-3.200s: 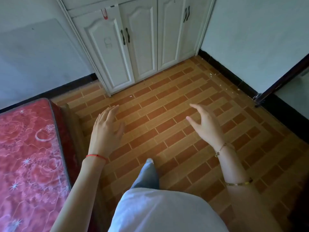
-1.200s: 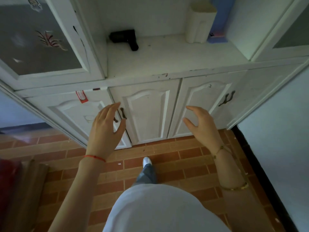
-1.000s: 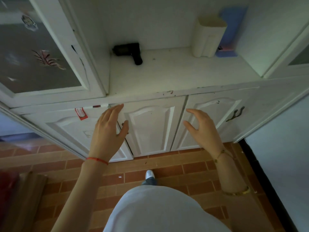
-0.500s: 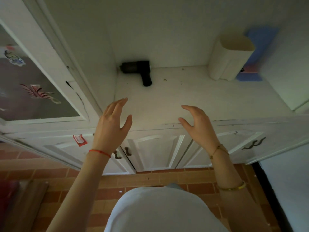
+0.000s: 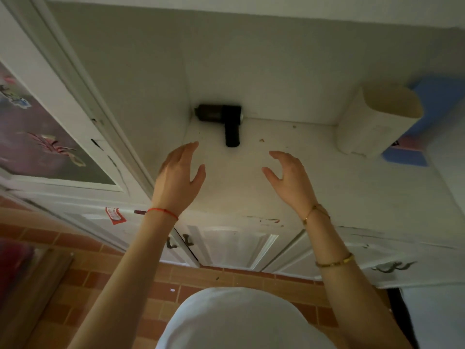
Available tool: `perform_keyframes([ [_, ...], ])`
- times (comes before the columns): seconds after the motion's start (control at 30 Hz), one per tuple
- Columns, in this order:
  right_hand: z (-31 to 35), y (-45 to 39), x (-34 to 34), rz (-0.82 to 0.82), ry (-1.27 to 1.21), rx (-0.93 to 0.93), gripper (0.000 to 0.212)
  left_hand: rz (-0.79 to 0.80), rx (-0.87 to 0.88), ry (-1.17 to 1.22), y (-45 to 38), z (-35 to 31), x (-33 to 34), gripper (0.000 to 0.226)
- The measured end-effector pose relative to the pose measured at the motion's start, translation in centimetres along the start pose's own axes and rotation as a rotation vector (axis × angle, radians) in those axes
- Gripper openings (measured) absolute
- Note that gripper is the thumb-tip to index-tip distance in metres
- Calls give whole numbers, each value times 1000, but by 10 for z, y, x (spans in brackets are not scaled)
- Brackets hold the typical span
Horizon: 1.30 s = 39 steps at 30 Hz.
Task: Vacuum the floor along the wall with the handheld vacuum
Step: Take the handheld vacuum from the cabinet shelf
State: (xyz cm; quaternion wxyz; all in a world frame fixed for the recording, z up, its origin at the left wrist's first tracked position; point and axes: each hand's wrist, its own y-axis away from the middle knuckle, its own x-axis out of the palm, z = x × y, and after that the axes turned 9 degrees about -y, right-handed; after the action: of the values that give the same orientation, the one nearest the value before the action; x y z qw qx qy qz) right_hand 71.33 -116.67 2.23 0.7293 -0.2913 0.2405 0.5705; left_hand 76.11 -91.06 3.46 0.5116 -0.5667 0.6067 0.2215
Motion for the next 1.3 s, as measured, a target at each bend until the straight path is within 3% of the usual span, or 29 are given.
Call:
perform_keyframes([
  [0.57, 13, -169, 75, 116, 35, 156, 55, 139, -82, -91, -143, 19, 68, 63],
  [0.93, 12, -193, 95, 118, 47, 257, 40, 161, -121, -37, -173, 36, 85, 64],
  [1.3, 8, -174, 84, -23, -254, 282, 47, 146, -145, 63, -176, 41, 87, 65],
])
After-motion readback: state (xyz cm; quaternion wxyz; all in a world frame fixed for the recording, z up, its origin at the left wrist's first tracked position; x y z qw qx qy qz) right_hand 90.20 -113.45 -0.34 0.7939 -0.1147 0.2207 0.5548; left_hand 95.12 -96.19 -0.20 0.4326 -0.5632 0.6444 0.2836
